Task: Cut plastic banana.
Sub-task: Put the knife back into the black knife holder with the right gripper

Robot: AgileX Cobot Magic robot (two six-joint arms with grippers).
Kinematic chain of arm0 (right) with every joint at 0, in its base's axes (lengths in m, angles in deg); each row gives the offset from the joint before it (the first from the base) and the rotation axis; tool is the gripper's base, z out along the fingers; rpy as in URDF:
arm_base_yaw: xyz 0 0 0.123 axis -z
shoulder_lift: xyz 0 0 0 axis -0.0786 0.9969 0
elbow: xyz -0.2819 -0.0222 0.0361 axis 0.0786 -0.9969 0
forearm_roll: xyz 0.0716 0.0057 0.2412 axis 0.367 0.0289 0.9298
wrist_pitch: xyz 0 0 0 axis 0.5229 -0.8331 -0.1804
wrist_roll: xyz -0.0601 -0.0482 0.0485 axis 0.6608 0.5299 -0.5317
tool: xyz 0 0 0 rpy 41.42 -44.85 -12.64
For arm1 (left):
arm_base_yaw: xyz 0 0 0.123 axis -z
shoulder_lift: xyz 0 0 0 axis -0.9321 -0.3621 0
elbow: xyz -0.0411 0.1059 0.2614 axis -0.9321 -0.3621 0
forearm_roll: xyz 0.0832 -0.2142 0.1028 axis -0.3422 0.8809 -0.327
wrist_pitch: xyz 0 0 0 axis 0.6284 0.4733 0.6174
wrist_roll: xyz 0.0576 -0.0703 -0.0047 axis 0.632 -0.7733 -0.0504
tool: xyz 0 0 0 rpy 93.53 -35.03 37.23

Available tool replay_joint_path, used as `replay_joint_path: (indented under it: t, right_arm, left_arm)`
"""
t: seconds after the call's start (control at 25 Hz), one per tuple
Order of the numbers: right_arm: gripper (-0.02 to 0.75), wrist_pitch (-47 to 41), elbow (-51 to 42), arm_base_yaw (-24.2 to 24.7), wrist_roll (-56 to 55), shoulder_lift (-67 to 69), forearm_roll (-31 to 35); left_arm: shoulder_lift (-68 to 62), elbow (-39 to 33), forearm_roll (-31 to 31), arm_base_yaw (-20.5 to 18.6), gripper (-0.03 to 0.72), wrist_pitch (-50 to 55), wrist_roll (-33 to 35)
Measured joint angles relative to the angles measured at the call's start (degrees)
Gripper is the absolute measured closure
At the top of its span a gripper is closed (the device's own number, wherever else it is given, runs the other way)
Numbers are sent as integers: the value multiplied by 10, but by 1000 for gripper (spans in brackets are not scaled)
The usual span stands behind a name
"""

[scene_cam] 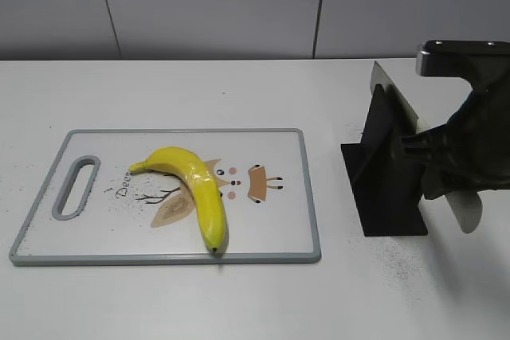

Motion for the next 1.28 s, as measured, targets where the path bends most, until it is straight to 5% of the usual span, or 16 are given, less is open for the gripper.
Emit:
replay_joint_path:
  t: [0.2, 0.32, 0.8, 1.28]
  right_arm:
    - [167, 3, 2, 0, 3, 0, 0]
    - [78, 3, 21, 0, 8, -1, 0]
    - [93, -30, 88, 0, 160, -171, -1]
    - [143, -96, -135, 0, 228, -492, 27]
  left_arm:
    - [0, 0, 0, 0, 103, 0, 0]
    - [0, 0, 0, 0, 103, 0, 0]
    - [0, 0, 1, 0, 103, 0, 0]
    - [0, 0, 1, 0, 103, 0, 0]
